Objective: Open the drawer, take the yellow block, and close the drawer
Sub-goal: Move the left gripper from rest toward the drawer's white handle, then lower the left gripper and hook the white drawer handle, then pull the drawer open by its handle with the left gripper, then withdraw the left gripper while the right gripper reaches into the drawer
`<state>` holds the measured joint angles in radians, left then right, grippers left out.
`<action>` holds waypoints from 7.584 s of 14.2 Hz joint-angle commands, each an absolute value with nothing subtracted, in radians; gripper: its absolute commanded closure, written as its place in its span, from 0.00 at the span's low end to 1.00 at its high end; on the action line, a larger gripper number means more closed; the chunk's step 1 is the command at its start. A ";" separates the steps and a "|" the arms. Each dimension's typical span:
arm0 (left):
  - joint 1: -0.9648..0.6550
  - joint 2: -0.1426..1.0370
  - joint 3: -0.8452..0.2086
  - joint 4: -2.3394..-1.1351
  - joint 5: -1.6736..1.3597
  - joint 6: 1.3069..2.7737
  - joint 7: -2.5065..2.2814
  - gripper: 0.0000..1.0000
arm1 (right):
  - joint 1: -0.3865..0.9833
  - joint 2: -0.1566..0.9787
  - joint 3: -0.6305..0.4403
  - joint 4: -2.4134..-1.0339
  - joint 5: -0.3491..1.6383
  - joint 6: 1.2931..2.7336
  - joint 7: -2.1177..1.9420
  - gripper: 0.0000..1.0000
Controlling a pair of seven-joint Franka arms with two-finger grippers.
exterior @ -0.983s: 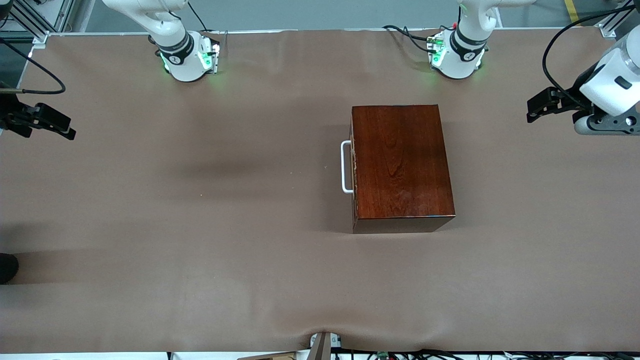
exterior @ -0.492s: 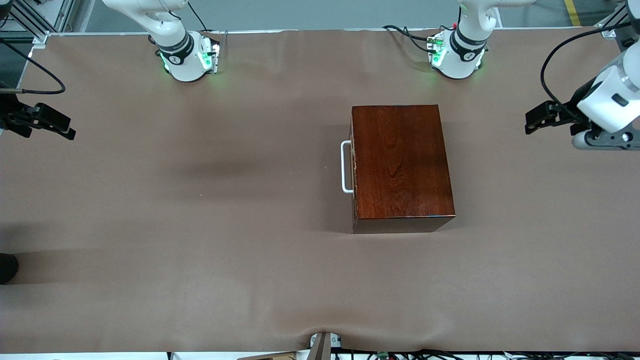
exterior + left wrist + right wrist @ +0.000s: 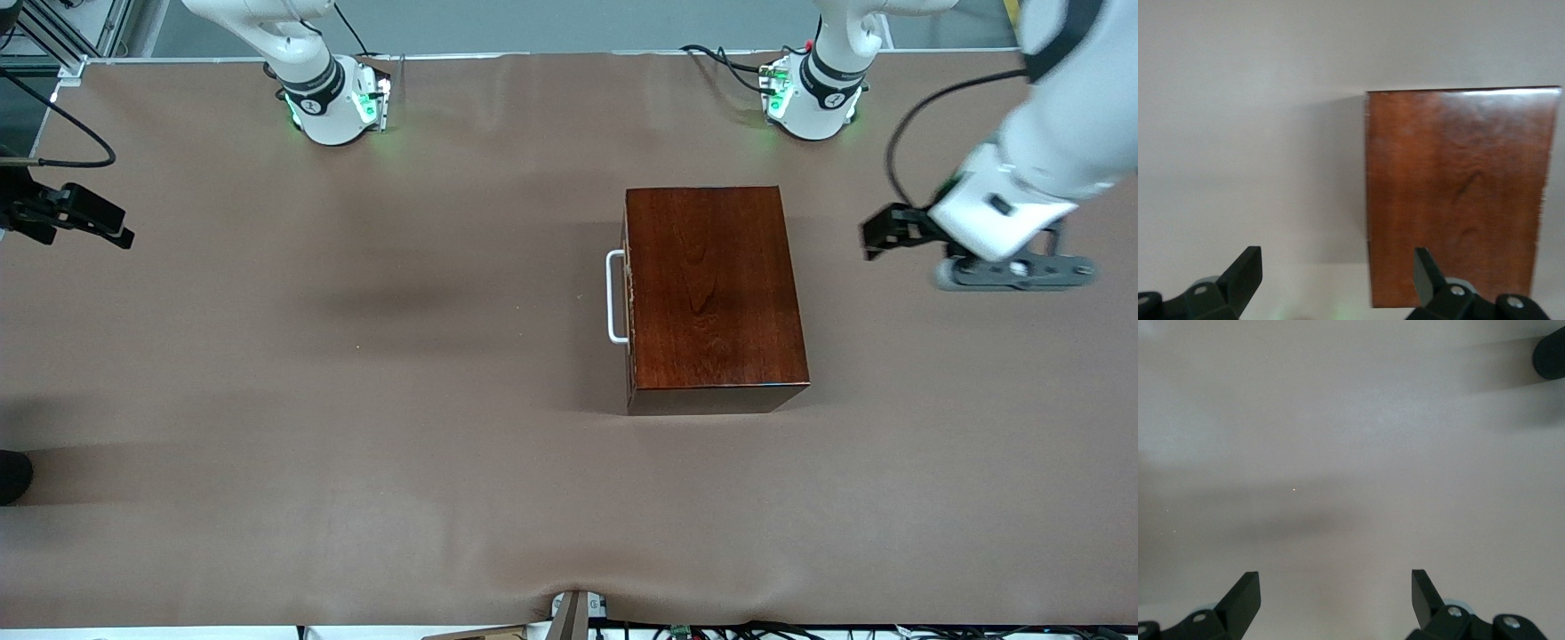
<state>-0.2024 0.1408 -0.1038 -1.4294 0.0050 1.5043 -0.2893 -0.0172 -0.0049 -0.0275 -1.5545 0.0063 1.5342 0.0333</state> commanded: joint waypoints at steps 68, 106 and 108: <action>-0.891 0.851 -0.072 -1.207 0.121 2.229 -1.094 0.00 | -0.044 -0.012 -0.011 -1.548 0.018 1.523 0.037 0.00; -0.730 0.632 -0.089 -1.215 0.052 2.298 -1.080 0.00 | 0.015 -0.003 -0.008 -1.548 0.021 1.540 0.105 0.00; -0.652 0.608 -0.089 -1.221 0.057 2.287 -1.069 0.00 | 0.099 0.020 -0.008 -1.548 0.021 1.572 0.322 0.00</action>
